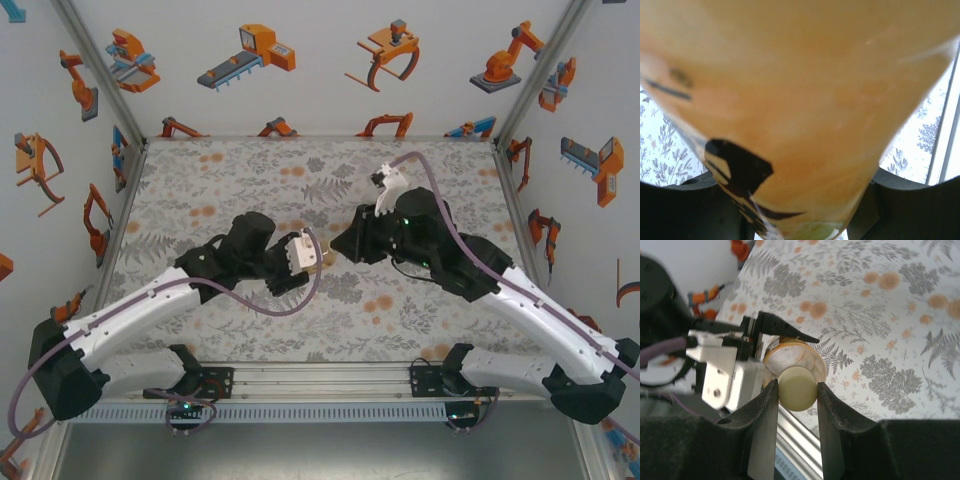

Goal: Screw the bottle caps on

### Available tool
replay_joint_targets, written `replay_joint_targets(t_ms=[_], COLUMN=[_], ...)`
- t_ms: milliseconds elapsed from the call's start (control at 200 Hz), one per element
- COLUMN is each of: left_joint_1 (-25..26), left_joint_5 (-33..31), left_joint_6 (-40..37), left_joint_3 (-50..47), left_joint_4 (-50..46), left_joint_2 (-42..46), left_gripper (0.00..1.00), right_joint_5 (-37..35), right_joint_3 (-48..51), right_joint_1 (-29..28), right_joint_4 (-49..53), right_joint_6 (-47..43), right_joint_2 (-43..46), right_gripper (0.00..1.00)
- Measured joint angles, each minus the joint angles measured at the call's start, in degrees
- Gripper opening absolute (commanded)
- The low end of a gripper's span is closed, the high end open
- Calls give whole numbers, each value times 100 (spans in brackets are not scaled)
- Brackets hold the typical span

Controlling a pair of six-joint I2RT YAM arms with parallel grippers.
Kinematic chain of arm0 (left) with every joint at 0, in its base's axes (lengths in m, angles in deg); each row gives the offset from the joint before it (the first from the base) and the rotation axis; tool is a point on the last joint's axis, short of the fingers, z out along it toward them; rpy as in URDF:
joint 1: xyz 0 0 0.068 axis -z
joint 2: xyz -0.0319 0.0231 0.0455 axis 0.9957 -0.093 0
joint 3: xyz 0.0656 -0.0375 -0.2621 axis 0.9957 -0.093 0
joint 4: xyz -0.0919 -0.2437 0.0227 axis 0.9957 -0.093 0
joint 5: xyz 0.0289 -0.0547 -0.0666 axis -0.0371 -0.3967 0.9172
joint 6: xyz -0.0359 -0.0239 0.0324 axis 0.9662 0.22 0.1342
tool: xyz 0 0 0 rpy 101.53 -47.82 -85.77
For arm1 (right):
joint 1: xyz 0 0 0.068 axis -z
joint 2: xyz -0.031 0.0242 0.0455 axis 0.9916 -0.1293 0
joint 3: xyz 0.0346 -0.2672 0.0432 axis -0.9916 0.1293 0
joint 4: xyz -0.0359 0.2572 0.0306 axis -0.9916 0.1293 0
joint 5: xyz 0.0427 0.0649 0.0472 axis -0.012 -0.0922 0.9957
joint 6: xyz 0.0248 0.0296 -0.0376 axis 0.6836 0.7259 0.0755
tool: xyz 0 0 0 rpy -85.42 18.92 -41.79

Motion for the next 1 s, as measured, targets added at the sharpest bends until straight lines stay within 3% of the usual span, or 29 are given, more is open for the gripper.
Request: replay_joint_targets(t_ms=[145,330,451,531,691,1001], left_joint_1=[2,0,0,0,24,22], left_joint_5=[-114,-173,-166,-98,345,1182], left_joint_6=[57,57,55,37,-20,-199], left_joint_3=[92,116,149,205,356,448], left_joint_4=[98,188,186,166,179,-343], left_joint_2=[-245,-306,-321,-337,-356,-350], left_gripper=[0,0,0,0,0,0], right_joint_5=[-621,-857,-868,-844,-638,52], right_joint_3=[129,129,192,319,343,431], right_joint_1=[4,4,4,4,-28,-28], right_joint_4=[35,79,-17,-192,-549,-1062], right_joint_6=[1025,1447,1445,1340,938,-592], right_joint_2=[9,2,66,203,413,1207], right_gripper=[0,3,24,42,57,59])
